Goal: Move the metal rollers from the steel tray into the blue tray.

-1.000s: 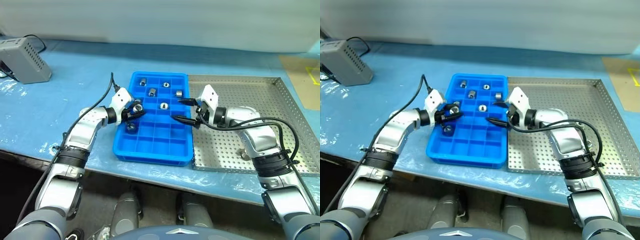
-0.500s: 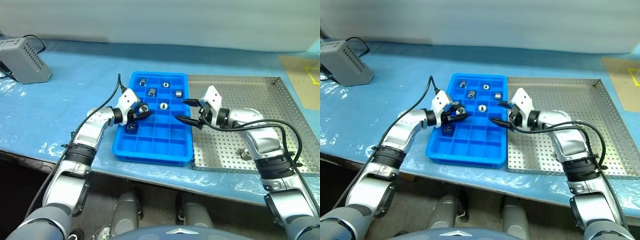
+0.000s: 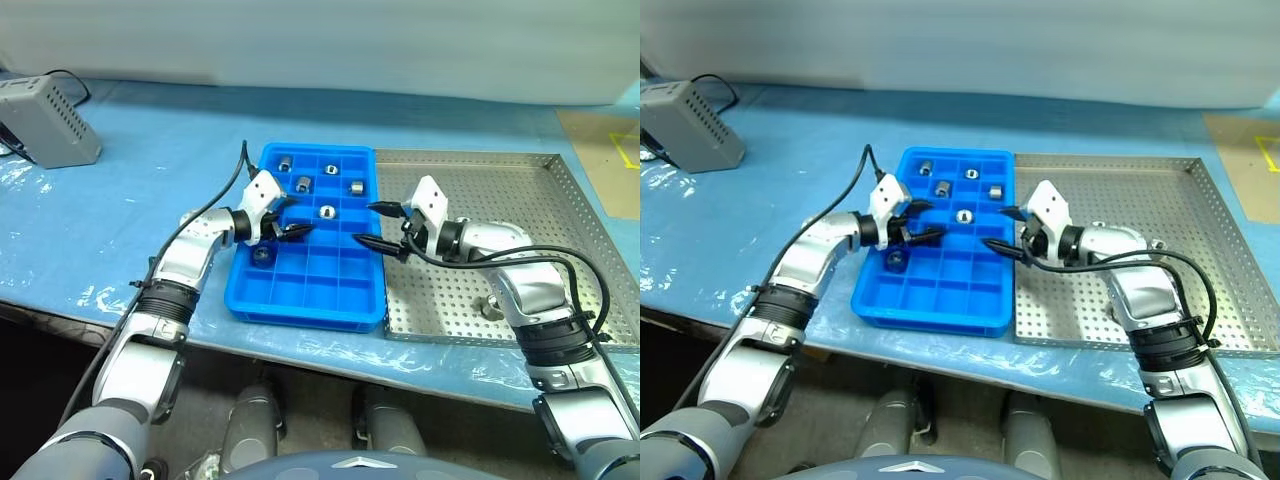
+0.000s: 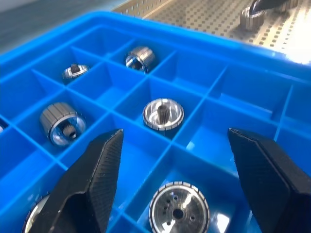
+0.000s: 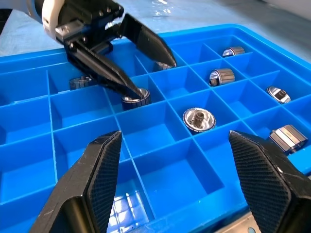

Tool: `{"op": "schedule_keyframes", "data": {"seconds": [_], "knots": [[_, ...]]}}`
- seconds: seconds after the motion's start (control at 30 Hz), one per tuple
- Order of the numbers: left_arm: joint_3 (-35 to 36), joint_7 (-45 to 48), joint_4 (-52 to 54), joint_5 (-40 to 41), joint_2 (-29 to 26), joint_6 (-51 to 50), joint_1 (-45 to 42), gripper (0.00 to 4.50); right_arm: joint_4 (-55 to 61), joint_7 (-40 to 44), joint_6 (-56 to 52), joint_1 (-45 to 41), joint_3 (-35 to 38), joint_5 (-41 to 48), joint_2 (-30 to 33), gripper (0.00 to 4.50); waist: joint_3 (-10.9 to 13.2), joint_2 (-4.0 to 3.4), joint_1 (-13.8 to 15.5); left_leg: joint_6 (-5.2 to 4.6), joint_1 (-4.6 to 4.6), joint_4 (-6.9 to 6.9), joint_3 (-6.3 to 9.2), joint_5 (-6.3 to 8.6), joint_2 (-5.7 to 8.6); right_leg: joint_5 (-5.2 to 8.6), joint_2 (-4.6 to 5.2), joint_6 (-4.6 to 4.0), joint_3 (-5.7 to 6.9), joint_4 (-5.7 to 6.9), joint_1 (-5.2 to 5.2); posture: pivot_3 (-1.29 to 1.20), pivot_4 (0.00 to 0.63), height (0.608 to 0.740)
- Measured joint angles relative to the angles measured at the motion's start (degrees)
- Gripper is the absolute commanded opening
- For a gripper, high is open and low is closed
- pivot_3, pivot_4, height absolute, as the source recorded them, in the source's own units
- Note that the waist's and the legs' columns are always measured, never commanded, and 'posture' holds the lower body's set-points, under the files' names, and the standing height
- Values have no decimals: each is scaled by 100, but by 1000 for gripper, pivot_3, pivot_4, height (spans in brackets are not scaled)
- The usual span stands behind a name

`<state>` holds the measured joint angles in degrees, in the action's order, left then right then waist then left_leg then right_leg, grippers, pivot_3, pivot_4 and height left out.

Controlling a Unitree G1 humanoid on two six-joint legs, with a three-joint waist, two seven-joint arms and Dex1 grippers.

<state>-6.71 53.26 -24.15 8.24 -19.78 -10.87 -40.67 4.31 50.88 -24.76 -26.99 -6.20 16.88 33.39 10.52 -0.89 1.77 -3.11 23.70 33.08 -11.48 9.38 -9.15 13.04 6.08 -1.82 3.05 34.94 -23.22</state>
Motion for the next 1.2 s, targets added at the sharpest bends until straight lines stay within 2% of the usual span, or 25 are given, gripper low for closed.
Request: {"op": "schedule_keyframes", "data": {"seconds": [0.13, 0.27, 0.37, 0.5, 0.6, 0.8, 0.87, 0.9, 1.0, 1.2], "knots": [[113, -120, 209, 108, 165, 28, -376, 3622, 87, -64, -179, 40, 312, 138, 109, 3607, 0, 0, 19, -5, 1, 3, -1, 0, 4, 0, 2, 0, 0, -1, 2, -257, 150, 740], [80, -43, 219, 199, 503, 144, -729, 3622, 395, -53, -578, 209, 903, 467, 553, 3607, 0, 1, 21, -14, -1, 4, -5, 3, 5, 0, 3, 0, -2, -8, 7, -321, 150, 740], [-172, 247, -96, 165, 740, 233, -1049, 3622, 578, -37, -764, 652, 1394, 582, 1036, 3607, 0, 2, 6, -18, -1, 4, -9, 5, 4, 0, 2, 0, -3, -14, 10, -374, 150, 740], [-666, 677, -964, -135, 1154, 825, -1551, 3622, 698, -223, -845, 1274, 1919, 576, 1256, 3607, 1, 2, -121, -26, -2, 7, -13, 11, 11, 0, 3, 1, -8, -21, 12, -488, 150, 740], [-917, 826, -1786, -375, 1568, 1320, -1842, 3622, 1305, -406, -1097, 1672, 2321, 718, 1281, 3607, -1, 0, -292, -32, -1, 8, -14, 14, 14, 0, 2, 3, -11, -25, 10, -601, 150, 740], [-1145, 1423, -3044, -665, 2177, 2090, -2140, 3622, 2762, -833, -1756, 3123, 3430, 1073, 1157, 3607, -3, -2, -670, -48, 9, 12, -13, 25, 21, 8, 3, 19, -7, -38, 8, -767, 150, 740], [-1159, 1470, -3436, -791, 2385, 2316, -2314, 3622, 3154, -1019, -1948, 3463, 3835, 1191, 1044, 3607, -3, -2, -850, -55, 17, 22, -11, 31, 31, 5, 7, 34, -7, -47, 10, -809, 150, 740], [-1163, 1462, -3631, -859, 2516, 2426, -2427, 3622, 3385, -1117, -2025, 3654, 4024, 1260, 941, 3607, -3, -1, -938, -57, 19, 24, -9, 34, 33, 22, 8, 68, -5, -54, 13, -832, 150, 740], [-1161, 1313, -4064, -1028, 2849, 2663, -2639, 3622, 3915, -1340, -2221, 4113, 4262, 1400, 708, 3607, -7, -9, -1199, -65, 28, 22, 0, 46, 36, 14, 8, 101, 5, -108, 37, -861, 150, 740], [-1198, 586, -4727, -1467, 2896, 2815, -2755, 3622, 4470, -1734, -2390, 4601, 4440, 1595, 412, 3607, -12, -17, -1908, -107, 48, 26, 6, 71, 57, 1, 17, 127, 14, -172, 53, -892, 150, 740]]}}
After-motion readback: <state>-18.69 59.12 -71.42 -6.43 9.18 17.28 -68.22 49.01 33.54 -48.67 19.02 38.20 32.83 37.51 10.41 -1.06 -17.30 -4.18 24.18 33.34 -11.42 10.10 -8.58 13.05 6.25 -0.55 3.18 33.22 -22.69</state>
